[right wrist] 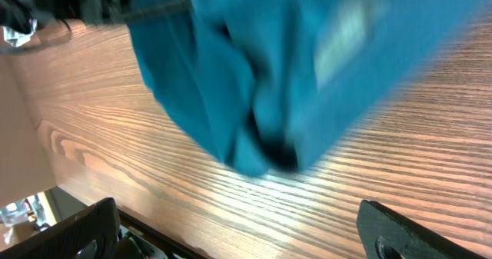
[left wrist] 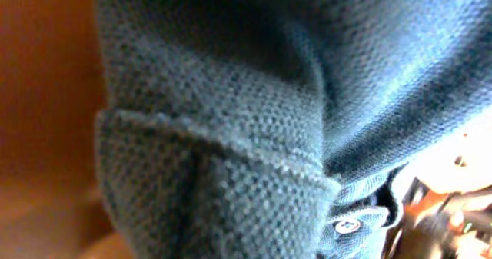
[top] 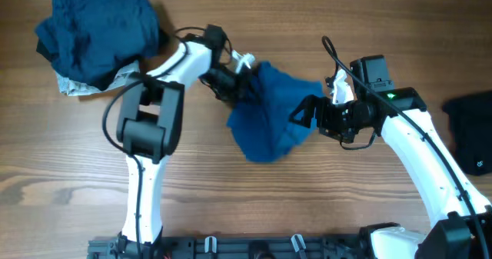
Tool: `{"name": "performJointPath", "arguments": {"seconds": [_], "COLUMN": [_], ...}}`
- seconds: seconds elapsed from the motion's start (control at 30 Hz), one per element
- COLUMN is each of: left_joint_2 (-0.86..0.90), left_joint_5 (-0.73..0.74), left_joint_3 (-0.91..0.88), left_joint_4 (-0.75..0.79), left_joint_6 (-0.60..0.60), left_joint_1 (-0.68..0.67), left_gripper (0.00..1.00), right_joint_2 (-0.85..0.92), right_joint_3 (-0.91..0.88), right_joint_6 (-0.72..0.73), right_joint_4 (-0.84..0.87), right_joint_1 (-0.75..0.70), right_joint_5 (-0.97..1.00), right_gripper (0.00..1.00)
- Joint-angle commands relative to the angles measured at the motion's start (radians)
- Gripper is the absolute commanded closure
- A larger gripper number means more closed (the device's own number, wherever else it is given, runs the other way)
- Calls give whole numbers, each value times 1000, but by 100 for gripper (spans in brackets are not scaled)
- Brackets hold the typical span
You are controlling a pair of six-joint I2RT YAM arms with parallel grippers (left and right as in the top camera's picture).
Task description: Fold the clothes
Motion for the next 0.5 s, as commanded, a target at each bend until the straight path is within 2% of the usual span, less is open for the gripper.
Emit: {"name": "performJointPath", "arguments": {"seconds": [0.0, 0.27, 0.47], "left_joint_2": [41, 41, 40], "left_joint_5": [-105, -183, -212], "left_joint_3": [-8, -7, 72], "left_joint_4": [96, 313, 348], "left_joint_6": [-255, -346, -333], "left_joint_1": [156, 275, 283], "left_gripper": [96, 96, 96], "right_joint_2": [-3, -3, -3], "right_joint_3": [-10, -10, -10], "right_joint_6": [-21, -38, -36], "right_joint_4": [-3, 6, 19], "right_joint_1": [-2, -2, -2], "right_joint_5": [13, 13, 13], "right_gripper": [0, 0, 0]}}
